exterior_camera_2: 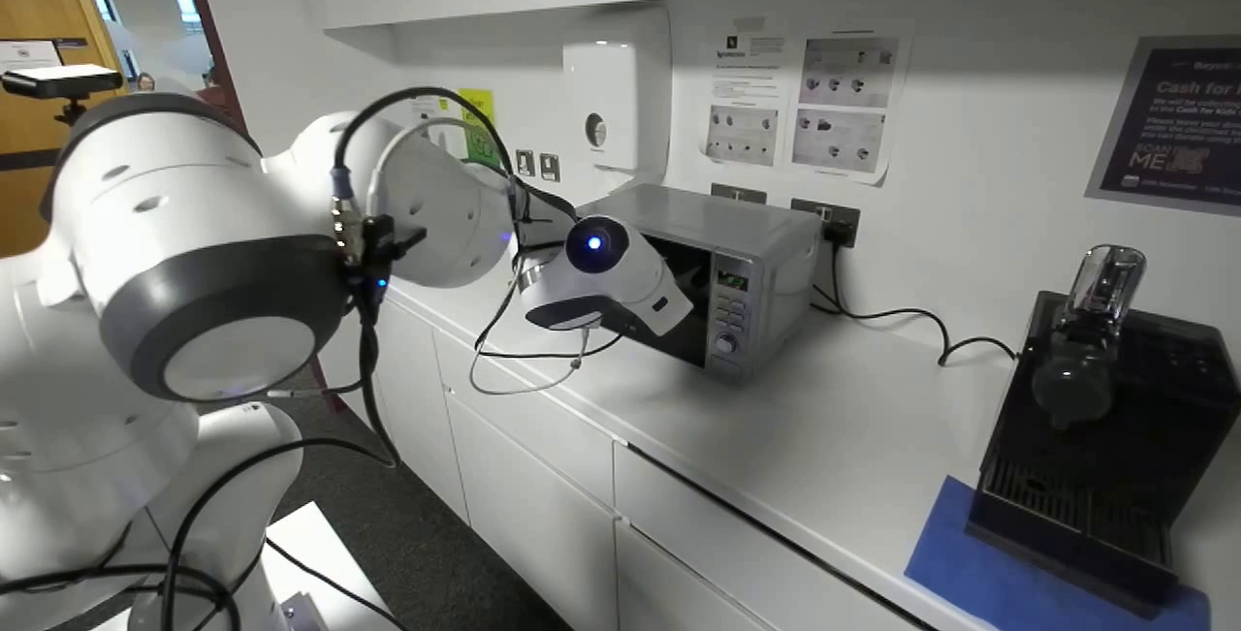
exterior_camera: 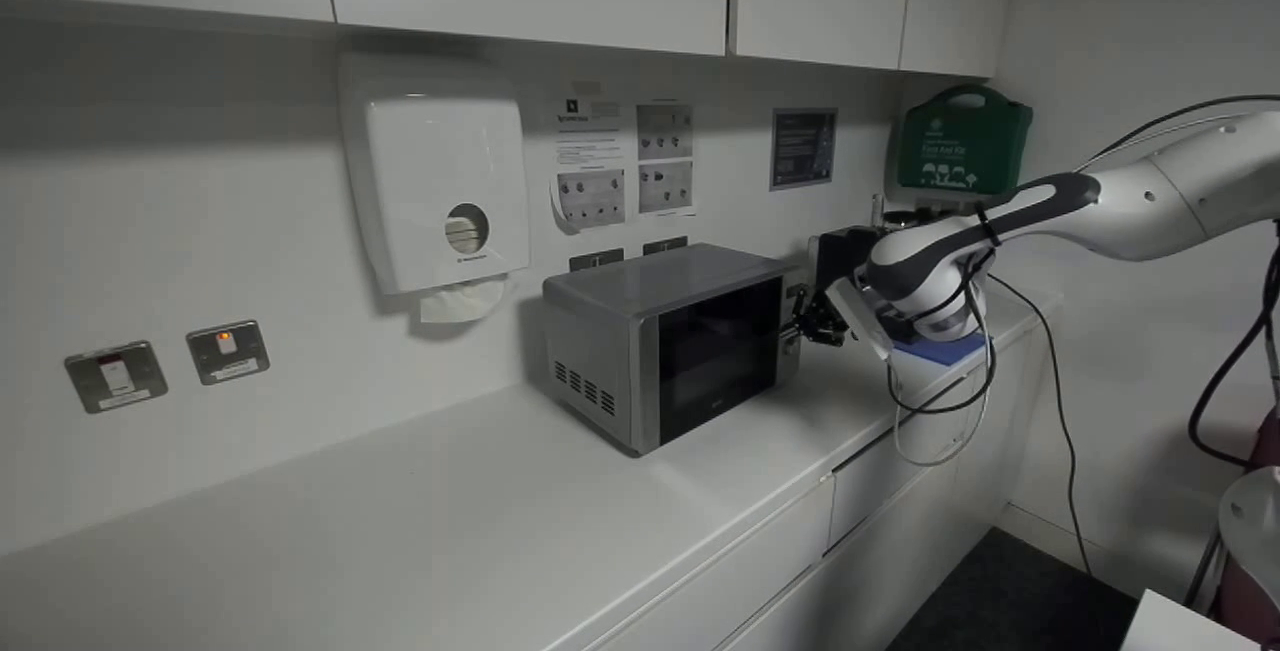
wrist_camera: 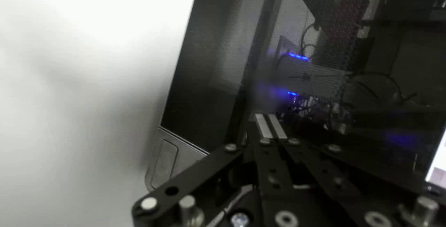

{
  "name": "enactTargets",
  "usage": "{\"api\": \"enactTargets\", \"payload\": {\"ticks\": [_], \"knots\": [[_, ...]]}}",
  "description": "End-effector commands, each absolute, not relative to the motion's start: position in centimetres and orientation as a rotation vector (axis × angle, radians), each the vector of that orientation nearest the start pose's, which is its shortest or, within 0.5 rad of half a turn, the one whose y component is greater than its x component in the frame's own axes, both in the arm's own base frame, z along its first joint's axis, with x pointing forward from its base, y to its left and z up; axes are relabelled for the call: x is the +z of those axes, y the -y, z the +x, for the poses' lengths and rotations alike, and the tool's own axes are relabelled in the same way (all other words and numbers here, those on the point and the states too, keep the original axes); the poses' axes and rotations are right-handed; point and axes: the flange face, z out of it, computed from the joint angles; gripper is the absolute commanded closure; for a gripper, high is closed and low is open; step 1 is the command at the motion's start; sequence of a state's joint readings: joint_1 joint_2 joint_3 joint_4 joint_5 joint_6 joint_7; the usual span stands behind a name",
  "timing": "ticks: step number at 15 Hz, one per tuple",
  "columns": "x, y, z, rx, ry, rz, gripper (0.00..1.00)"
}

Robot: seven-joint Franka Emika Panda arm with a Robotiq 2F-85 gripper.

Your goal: Press the top left rectangular button on the first column of the microwave button display

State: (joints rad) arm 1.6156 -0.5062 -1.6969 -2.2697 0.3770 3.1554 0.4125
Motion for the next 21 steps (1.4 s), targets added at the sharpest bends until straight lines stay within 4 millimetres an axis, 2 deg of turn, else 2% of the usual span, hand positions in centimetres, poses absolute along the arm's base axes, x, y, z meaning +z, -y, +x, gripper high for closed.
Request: {"api": "enactTargets", "payload": {"ticks": [1, 4, 9, 12, 13, 14, 15, 16, 17, 21], "knots": [[38.8, 12.5, 53.5, -0.599, -1.322, -2.145, 1.00], [38.2, 12.8, 52.5, -0.473, -1.384, -2.255, 1.00], [37.6, 13.3, 51.9, -0.254, -1.520, -2.422, 1.00], [37.5, 13.7, 51.2, -0.043, -1.581, -2.522, 1.00], [36.5, 13.7, 50.9, 0.057, -1.604, -2.546, 0.77], [36.3, 14.0, 50.7, 0.126, -1.632, -2.563, 0.99], [37.4, 14.2, 50.4, 0.158, -1.665, -2.588, 0.96], [37.5, 14.6, 50.1, 0.211, -1.702, -2.616, 0.71], [36.5, 14.0, 50.0, 0.148, -1.617, -2.579, 0.96], [36.9, 14.3, 50.0, 0.193, -1.662, -2.606, 0.71]]}}
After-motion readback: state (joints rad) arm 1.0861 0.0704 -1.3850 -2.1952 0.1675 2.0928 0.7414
